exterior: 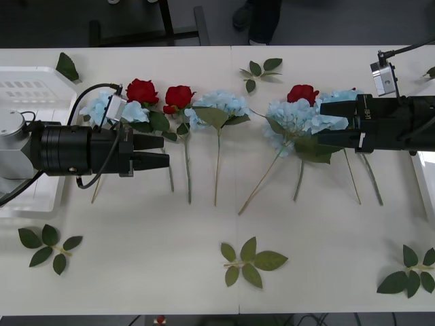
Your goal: Place the red flowers into the right box and the blue flowers into the left box. If a person shows an open palm, hand one flower to the person first, then continue sorting.
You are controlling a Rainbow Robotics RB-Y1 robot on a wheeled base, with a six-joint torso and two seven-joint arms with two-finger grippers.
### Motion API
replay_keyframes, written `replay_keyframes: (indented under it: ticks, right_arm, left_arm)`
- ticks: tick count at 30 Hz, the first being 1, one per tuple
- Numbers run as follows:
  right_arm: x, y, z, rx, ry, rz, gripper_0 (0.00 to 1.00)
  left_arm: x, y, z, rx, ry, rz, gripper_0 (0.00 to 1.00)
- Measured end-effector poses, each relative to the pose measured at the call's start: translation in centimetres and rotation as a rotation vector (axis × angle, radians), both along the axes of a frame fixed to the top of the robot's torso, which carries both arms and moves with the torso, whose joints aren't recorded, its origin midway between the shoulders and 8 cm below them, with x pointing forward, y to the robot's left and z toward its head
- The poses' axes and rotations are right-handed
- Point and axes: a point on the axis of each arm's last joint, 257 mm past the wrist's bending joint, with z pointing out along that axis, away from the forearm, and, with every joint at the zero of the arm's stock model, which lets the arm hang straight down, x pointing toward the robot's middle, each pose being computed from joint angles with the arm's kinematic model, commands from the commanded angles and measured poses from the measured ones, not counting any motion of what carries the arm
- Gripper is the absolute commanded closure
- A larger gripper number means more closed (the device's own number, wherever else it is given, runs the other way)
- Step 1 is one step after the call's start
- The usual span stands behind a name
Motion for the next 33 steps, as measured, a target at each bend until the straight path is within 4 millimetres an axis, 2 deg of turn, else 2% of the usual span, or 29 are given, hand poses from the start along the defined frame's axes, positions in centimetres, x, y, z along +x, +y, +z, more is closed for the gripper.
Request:
replay_keyframes:
  ticks: [1, 3, 5, 7, 10, 13, 15, 17, 19, 21, 23, 28, 30, 33]
  right_arm:
    - [0.0, 0.0, 0.0, 0.000, 0.000, 0.000, 0.04]
    - [0.0, 0.0, -0.2, 0.000, 0.004, -0.001, 0.04]
    - [-0.5, 0.1, -1.7, 0.000, 0.038, -0.001, 0.03]
    - [-1.1, 0.2, -3.3, 0.004, 0.077, -0.002, 0.04]
    - [-1.1, 0.2, -4.1, 0.008, 0.097, -0.011, 0.06]
    - [-0.1, -0.6, -3.5, 0.002, 0.076, -0.047, 0.06]
    - [0.9, -1.7, -2.7, -0.022, 0.052, -0.078, 0.06]
    - [2.0, -3.5, -1.8, -0.059, 0.024, -0.118, 0.06]
    - [3.3, -5.9, -0.7, -0.101, -0.010, -0.181, 0.06]
    - [4.6, -8.7, -0.1, -0.160, -0.037, -0.253, 0.06]
    - [5.4, -11.5, -0.2, -0.231, -0.031, -0.318, 0.06]
    - [4.5, -16.5, -0.5, -0.273, 0.207, -0.460, 0.06]
    - [4.2, -19.4, -1.3, -0.332, 0.228, -0.524, 0.06]
    - [3.5, -23.9, -3.1, -0.439, 0.227, -0.606, 0.06]
  left_arm:
    - [0.0, 0.0, -0.1, 0.000, 0.002, 0.000, 0.00]
    - [-0.7, 0.1, -1.7, 0.001, 0.038, 0.005, 0.00]
    - [-1.6, 0.4, -3.4, 0.002, 0.080, 0.012, 0.00]
    - [-2.1, 0.7, -4.0, 0.001, 0.100, 0.011, 0.00]
    - [-2.3, 1.6, -3.5, 0.005, 0.105, -0.001, 0.00]
    - [-1.8, 3.6, -2.2, 0.049, 0.075, -0.004, 0.00]
    - [-1.3, 4.9, -1.2, 0.109, 0.050, -0.004, 0.00]
    - [-0.7, 6.2, -0.2, 0.174, 0.102, 0.032, 0.00]
    - [-0.3, 7.5, 0.3, 0.234, 0.297, 0.139, 0.00]
    - [-0.1, 8.9, 0.1, 0.304, 0.490, 0.272, 0.00]
    - [0.5, 10.0, -0.3, 0.378, 0.564, 0.380, 0.00]
    - [3.0, 12.4, -1.5, 0.609, 0.503, 0.552, 0.00]
    - [4.0, 13.8, -1.9, 0.660, 0.573, 0.709, 0.00]
    - [5.2, 14.5, -2.0, 0.711, 0.606, 0.851, 0.00]
